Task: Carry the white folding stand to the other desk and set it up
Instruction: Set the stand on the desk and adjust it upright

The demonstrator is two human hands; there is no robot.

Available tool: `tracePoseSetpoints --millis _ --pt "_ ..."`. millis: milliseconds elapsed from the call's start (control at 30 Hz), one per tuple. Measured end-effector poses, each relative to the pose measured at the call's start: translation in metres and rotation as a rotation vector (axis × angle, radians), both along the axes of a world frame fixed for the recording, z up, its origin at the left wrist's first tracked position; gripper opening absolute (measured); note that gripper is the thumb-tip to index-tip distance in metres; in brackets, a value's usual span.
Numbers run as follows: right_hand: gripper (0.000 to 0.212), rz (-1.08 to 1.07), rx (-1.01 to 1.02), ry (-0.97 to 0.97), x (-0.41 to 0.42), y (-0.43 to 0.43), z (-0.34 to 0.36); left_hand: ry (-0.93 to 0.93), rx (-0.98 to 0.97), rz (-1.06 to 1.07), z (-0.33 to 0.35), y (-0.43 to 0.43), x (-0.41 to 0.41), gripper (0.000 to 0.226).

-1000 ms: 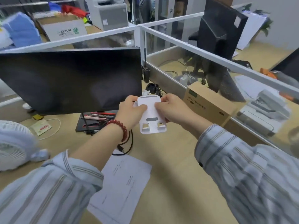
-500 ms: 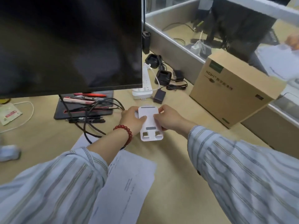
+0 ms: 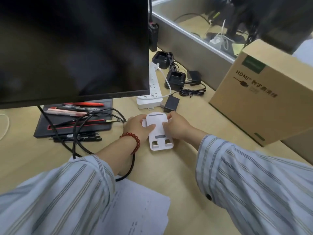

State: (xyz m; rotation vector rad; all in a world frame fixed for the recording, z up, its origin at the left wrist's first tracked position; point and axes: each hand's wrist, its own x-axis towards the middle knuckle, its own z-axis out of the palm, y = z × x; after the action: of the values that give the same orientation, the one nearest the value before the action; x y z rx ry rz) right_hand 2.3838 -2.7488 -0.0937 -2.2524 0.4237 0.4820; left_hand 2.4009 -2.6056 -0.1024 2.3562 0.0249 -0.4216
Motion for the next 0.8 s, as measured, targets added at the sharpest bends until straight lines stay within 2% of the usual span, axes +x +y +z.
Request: tracePoseSetpoints --millis 133,300,367,467,533,800 --pt "0.024 -0.006 0.021 -0.021 0.003 -0.004 -0.009 -0.07 0.048 -0.05 -0.007 0.003 0.0 0.045" --pt "0.019 0.0 0.058 -0.033 0.005 -0.013 -0.011 -0.106 0.076 -0.161 -0.008 0.008 -0.001 0.057" --pt "0.021 -0.012 0.061 -0.038 0.007 -0.015 -0.01 -0.076 0.047 -0.228 -0.008 0.01 -0.007 0.071" --pt "0.024 -0.021 0.085 -0.04 0.008 -0.013 -0.007 -0.032 0.119 -0.27 -0.014 0.016 -0.008 0.1" --pt "0.023 -0.024 0.105 -0.041 0.009 -0.009 -0.008 -0.024 0.134 -0.285 -0.017 0.017 -0.004 0.111" --pt "0.03 -0.136 0.381 -0.003 0.006 -0.019 -0.014 -0.161 0.193 -0.233 -0.017 0.01 -0.002 0.111"
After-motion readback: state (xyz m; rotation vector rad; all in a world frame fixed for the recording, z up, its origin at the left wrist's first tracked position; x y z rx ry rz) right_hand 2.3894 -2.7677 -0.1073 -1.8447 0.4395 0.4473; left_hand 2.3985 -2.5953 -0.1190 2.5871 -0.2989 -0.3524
